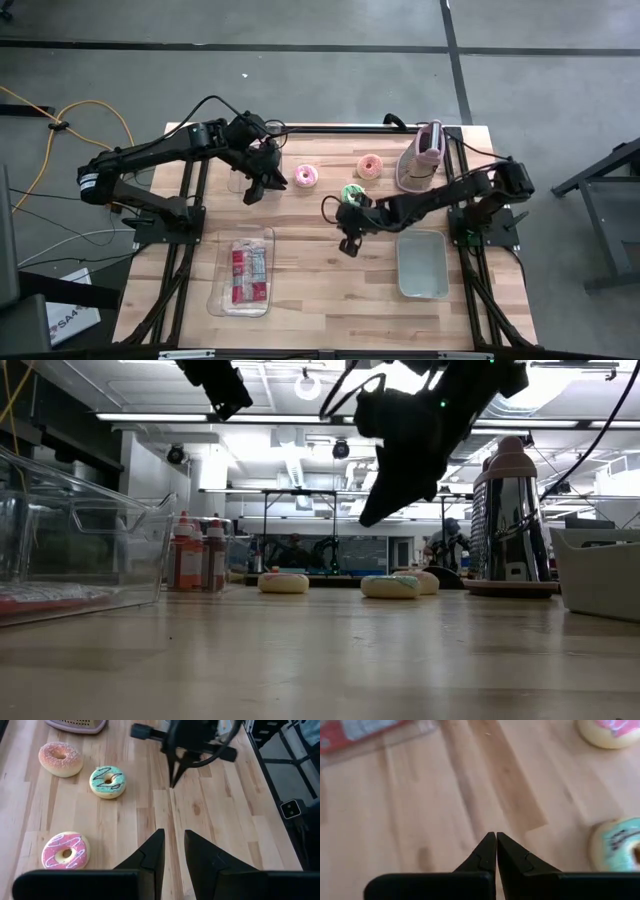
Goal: Pick & Place Food Item
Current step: Put the green donut into the gray bin
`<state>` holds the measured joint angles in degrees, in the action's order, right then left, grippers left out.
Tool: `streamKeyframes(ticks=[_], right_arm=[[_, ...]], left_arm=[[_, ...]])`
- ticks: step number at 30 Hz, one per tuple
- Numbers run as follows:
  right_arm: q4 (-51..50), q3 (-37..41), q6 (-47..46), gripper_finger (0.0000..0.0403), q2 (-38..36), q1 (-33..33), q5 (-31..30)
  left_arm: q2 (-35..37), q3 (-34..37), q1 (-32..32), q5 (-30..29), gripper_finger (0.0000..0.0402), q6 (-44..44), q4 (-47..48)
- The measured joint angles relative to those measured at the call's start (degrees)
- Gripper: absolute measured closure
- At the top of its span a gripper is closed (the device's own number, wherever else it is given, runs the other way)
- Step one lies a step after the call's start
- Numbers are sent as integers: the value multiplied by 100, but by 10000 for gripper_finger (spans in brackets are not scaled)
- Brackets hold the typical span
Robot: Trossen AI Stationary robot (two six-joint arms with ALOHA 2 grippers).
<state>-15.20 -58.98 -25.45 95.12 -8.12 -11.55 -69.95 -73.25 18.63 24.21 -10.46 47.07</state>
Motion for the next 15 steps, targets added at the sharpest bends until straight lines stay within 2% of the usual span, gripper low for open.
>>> streamKeyframes(ticks=[15], right_arm=[[-711,-6,1919,401,-32,734,-49]], left_arm=[[0,2,-4,0,332,0,2]])
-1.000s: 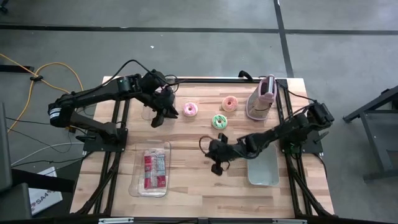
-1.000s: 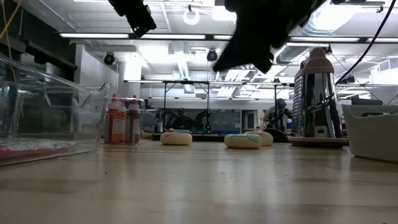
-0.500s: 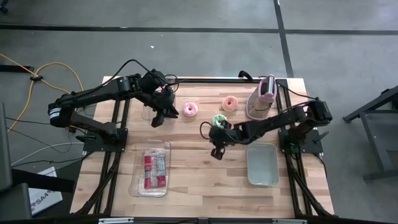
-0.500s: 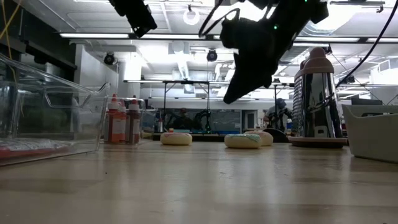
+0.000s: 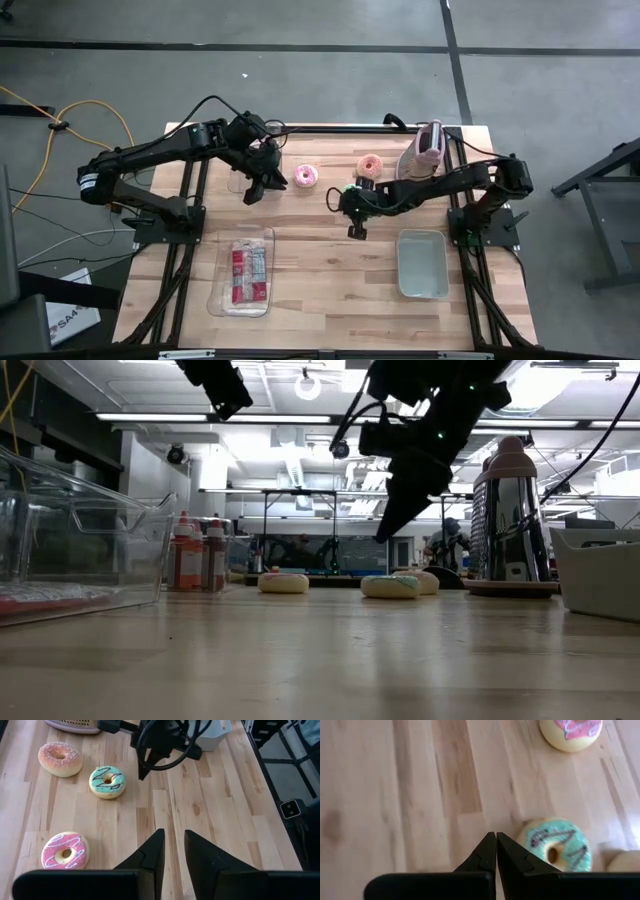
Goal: Pick & Place Food Item
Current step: Put the green donut into the gray bin
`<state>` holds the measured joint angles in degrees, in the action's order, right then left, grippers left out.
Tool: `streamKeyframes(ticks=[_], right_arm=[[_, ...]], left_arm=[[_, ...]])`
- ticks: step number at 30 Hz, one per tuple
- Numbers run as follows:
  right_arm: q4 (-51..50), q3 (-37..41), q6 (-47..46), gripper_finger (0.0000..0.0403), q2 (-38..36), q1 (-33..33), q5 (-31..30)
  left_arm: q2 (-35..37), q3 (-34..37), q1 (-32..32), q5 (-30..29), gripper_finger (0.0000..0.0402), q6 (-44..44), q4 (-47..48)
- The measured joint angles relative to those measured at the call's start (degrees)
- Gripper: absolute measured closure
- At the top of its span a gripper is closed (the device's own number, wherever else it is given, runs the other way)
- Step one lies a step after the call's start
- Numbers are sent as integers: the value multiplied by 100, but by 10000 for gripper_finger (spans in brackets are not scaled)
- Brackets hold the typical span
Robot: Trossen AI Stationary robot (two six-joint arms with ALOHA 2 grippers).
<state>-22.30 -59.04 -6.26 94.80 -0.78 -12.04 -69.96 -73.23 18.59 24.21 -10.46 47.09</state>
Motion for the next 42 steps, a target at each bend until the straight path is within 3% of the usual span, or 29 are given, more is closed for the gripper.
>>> streamKeyframes(ticks=[7,18,24,31,42], right_arm=[[-403,1,464,387,0,94,-1],[-402,0,554,284,0,201,-258],[-402,0,458,246,0,469,-237],[-143,0,437,243,106,743,290],[53,-11,390,238,337,844,467]], left_arm=[[-2,0,0,0,332,-2,0],[-2,0,0,0,332,-2,0],[-2,0,0,0,332,-2,0],[-2,0,0,-1,332,-2,-1],[-4,0,0,-2,332,-13,-2]])
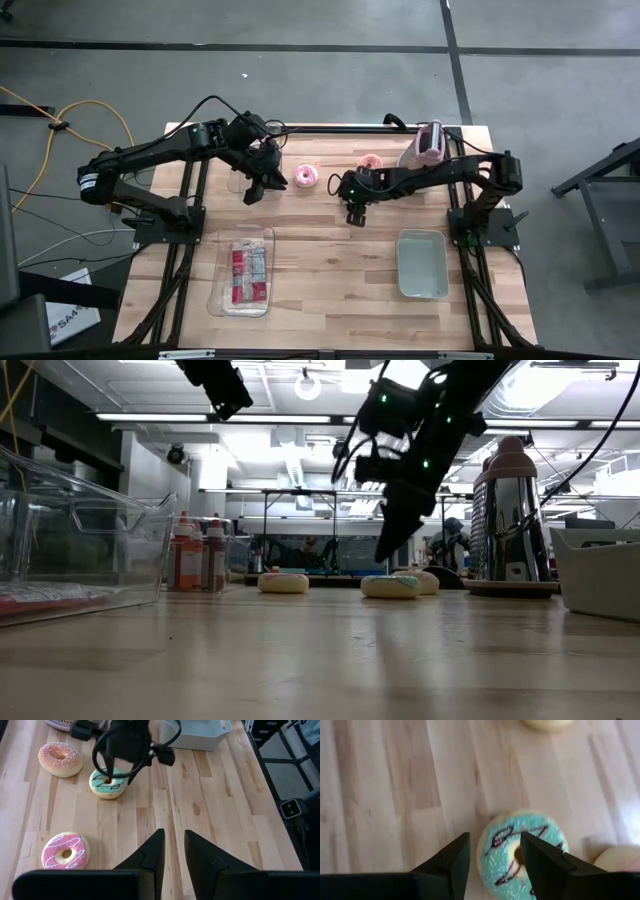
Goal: Pick & Place Food Item
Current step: Put the green donut into the gray bin
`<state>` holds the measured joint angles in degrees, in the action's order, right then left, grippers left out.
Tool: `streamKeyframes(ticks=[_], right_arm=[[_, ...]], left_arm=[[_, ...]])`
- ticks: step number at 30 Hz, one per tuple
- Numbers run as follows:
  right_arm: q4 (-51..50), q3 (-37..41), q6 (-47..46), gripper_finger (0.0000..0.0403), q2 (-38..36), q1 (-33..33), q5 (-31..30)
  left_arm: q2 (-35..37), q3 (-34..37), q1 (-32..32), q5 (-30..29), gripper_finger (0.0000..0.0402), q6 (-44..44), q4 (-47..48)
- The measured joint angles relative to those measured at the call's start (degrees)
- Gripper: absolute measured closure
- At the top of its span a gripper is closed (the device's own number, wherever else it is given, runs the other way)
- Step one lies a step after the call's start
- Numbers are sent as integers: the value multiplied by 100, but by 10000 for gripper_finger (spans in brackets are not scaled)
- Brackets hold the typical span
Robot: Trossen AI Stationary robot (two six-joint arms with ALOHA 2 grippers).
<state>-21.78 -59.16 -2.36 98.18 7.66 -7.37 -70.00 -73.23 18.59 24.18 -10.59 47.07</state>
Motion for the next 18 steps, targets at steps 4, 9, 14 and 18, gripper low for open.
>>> streamKeyframes(ticks=[4,9,14,18], right_arm=[[23,13,-38,232,127,0,-8],[8,9,-65,231,283,0,-3],[-22,9,-104,231,462,2,-16],[-24,9,-98,230,535,0,-23]], left_arm=[[0,0,0,0,332,-9,1],[0,0,0,0,332,-11,-2],[0,0,0,0,332,-11,2],[0,0,0,0,332,-11,0]])
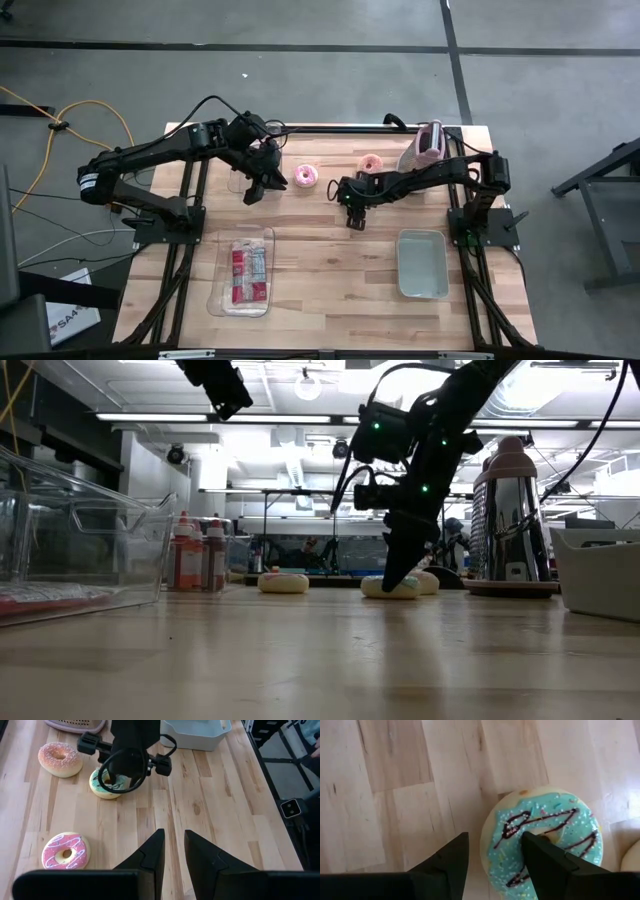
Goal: Pick & Place Food Item
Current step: Put the green donut into the gray bin
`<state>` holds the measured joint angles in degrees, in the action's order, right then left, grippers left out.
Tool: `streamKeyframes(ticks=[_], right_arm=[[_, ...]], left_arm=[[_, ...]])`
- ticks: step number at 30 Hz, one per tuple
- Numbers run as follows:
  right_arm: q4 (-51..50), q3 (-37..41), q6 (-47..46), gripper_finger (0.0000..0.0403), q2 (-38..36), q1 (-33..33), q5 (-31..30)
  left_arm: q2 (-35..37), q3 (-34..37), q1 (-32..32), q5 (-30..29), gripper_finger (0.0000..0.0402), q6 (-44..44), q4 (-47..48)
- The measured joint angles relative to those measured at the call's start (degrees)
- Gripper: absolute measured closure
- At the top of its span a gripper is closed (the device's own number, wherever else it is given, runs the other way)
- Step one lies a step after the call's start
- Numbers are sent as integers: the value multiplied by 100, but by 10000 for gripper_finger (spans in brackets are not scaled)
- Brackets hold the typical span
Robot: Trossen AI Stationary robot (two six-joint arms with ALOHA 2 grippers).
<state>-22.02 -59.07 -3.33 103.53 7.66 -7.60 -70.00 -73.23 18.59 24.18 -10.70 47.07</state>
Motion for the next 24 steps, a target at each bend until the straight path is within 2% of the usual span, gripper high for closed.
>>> streamKeyframes(ticks=[8,18,24], right_arm=[[-69,2,-139,231,3,15,-385],[-92,2,-268,235,4,66,-235],[-92,2,-269,252,4,61,-202]], left_arm=[[0,0,0,0,332,0,0],[0,0,0,0,332,0,0],[0,0,-1,0,332,0,0]])
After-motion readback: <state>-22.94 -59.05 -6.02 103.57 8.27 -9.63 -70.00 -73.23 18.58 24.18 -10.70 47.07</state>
